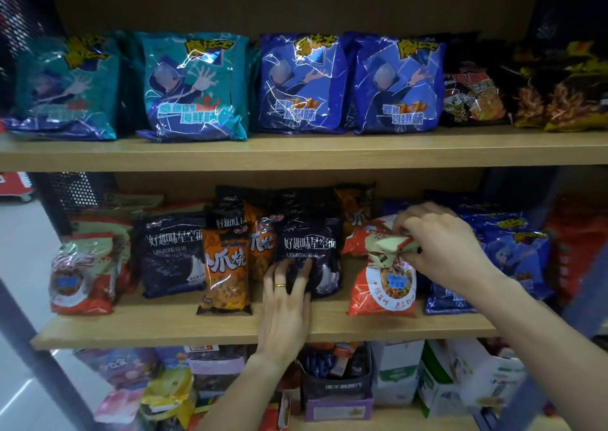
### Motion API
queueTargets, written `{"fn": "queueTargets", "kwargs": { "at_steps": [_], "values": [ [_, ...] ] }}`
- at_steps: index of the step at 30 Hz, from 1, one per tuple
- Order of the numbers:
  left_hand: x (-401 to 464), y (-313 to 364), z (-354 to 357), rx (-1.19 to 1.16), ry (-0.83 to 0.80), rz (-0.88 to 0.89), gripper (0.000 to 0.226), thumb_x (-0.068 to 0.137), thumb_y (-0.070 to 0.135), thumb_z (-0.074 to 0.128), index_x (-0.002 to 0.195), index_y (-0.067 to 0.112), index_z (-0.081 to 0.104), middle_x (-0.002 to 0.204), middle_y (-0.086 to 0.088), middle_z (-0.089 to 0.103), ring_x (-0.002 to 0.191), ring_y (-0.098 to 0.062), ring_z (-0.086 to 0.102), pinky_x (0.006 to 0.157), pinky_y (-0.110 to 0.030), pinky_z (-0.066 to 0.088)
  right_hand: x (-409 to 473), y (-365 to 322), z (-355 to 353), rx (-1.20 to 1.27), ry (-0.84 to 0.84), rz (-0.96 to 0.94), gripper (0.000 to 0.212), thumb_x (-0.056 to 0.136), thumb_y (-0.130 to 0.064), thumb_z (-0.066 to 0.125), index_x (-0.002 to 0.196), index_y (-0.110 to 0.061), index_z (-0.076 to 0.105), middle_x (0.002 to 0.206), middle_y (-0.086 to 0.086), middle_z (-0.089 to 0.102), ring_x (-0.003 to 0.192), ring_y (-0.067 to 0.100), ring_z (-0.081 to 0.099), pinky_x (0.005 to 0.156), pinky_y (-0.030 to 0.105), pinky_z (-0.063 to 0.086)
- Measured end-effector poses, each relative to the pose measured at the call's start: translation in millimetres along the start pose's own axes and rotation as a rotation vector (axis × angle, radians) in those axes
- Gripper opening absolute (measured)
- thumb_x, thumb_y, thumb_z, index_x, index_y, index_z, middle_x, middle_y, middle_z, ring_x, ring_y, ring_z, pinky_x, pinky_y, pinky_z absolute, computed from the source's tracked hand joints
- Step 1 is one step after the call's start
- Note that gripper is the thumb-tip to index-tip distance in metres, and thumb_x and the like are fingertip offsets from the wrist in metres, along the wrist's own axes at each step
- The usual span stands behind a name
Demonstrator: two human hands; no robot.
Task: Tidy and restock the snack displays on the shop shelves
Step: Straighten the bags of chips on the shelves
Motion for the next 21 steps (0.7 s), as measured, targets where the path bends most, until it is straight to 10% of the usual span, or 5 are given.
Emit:
{"fn": "queueTargets", "kwargs": {
  "at_steps": [3,8,13,21],
  "values": [
    [-7,3,-26,-0.356,0.084,-0.077,0.047,0.104,0.047,0.051,0.146,0.027,0.05,0.143,0.003,0.042,0.135,-0.012,0.037,0.102,-0.045,0.051,-14,-6,-21,-0.016,0.018,-0.03,0.036,0.076,-0.037,0.081,0.107,-0.032,0.062,0.109,-0.012,0.063,0.108,0.016,0.056,0.086,0.033,0.043],
    [-31,45,-43,-0.978,-0.328,-0.091,0.119,0.067,0.077,0.077,0.159,0.052,0.006,0.164,0.023,0.02,0.148,0.001,0.031,0.117,-0.034,0.036,-11,-40,-18,0.027,-0.164,-0.102,0.031,0.081,-0.047,0.07,0.106,-0.035,0.057,0.104,-0.012,0.062,0.104,0.018,0.06,0.079,0.035,0.04],
    [-34,46,-30,-0.964,-0.434,-0.153,0.115,0.059,0.036,0.102,0.148,0.054,0.032,0.148,0.017,0.05,0.126,0.003,0.058,0.102,-0.028,0.054,1,-62,8,0.228,-0.365,-0.115,0.037,0.077,-0.045,0.078,0.109,-0.034,0.061,0.101,-0.011,0.064,0.095,0.015,0.057,0.074,0.035,0.048],
    [-48,13,-35,-0.802,-0.426,-0.167,0.114,0.05,0.039,0.103,0.145,0.049,0.04,0.138,0.019,0.051,0.123,0.0,0.06,0.099,-0.033,0.057,6,-67,22,0.863,-0.72,-0.035,0.035,0.077,-0.037,0.086,0.107,-0.023,0.074,0.098,-0.008,0.078,0.092,0.009,0.075,0.084,0.03,0.059]
  ]
}}
Point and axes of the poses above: each hand's wrist, its own x-axis towards the middle knuckle, its own z-axis out of the palm, y = z × x, the point moved 8 cm from there along x, towards the middle knuckle
